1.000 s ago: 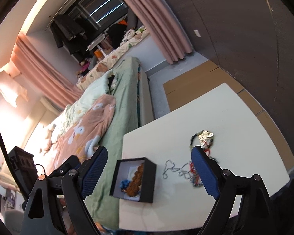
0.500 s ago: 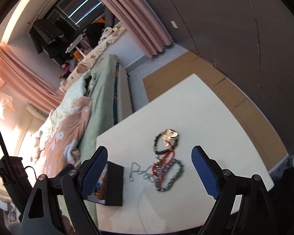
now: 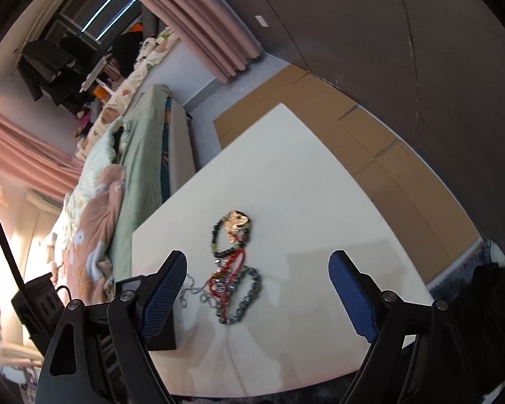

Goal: Organize jewelry
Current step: 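Grasp the red cord bracelet from the pile with the left tool, then carry the red cord toward the box with the left tool while the right tool grasps the grey bead bracelet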

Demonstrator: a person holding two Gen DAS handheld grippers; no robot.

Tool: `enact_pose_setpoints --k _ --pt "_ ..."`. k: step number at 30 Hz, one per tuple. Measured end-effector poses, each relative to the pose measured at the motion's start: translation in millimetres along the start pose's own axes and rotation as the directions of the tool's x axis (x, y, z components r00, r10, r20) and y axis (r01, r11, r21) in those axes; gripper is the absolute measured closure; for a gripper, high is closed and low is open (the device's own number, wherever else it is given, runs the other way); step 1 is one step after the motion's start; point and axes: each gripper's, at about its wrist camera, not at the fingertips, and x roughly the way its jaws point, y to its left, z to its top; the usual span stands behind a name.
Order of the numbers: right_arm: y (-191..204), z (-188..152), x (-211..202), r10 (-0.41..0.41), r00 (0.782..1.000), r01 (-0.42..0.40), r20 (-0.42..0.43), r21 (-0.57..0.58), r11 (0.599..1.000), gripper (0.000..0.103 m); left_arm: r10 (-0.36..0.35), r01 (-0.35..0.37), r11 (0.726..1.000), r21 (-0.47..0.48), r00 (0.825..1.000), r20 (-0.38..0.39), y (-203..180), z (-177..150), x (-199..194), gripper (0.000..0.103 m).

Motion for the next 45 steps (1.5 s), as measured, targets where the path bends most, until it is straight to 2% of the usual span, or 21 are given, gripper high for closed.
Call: enact_pose_setpoints --k 10,12,14,16,21,27,33,43,44,45 --pt "-0.4 0.9 13.2 -0.021 0.999 0.020 -0.045 -0.022 1.000 0.016 0.025 -0.023 0.999 0.025 0.996 -0.080 0.0 -6.3 39.8 0.064" --pt "1.7 1.1 15.9 -0.023 0.998 0.021 -0.051 -0.031 0.999 0.016 0.025 -0.024 1.000 0.015 0.995 -0.092 1.8 -6.2 44.6 0.076" --pt "4.3 1.4 19.3 -0.027 0.998 0.025 -0.056 -0.041 0.999 0.016 0.018 -0.018 1.000 0.000 0.994 -0.107 4.6 -5.9 47.7 0.093" --pt "5.7 1.8 23.5 -0.039 0.997 0.036 -0.063 -0.050 0.998 0.016 0.002 -0.004 1.000 -0.016 0.995 -0.098 7.5 -4.6 46.6 0.096" --pt "8.5 -1.0 38.3 -0.077 0.992 0.069 -0.102 -0.078 0.995 0.017 -0.034 0.032 0.999 -0.043 0.999 -0.032 13.2 1.7 25.2 0.096" --pt "15.7 -8.6 62.1 -0.107 0.981 0.090 -0.162 -0.112 0.990 0.038 -0.069 0.071 0.994 -0.082 0.997 0.023 21.0 8.3 -1.2 0.096" --pt "23.0 -15.6 83.5 -0.161 0.967 0.133 -0.196 -0.148 0.980 0.053 -0.066 0.072 0.993 -0.092 0.996 0.063 27.4 11.8 -20.8 0.096" --pt "42.5 -26.3 101.4 -0.292 0.944 0.248 -0.156 -0.252 0.935 0.055 -0.054 0.067 0.992 -0.107 0.992 0.115 39.7 9.3 -51.6 0.096" --pt "46.0 -27.8 102.5 -0.316 0.938 0.269 -0.144 -0.274 0.923 0.056 -0.053 0.066 0.992 -0.109 0.991 0.120 41.2 9.3 -54.7 0.096" --pt "49.5 -28.9 103.7 -0.344 0.930 0.294 -0.129 -0.300 0.908 0.061 -0.052 0.066 0.992 -0.111 0.991 0.125 42.2 9.2 -57.4 0.096"
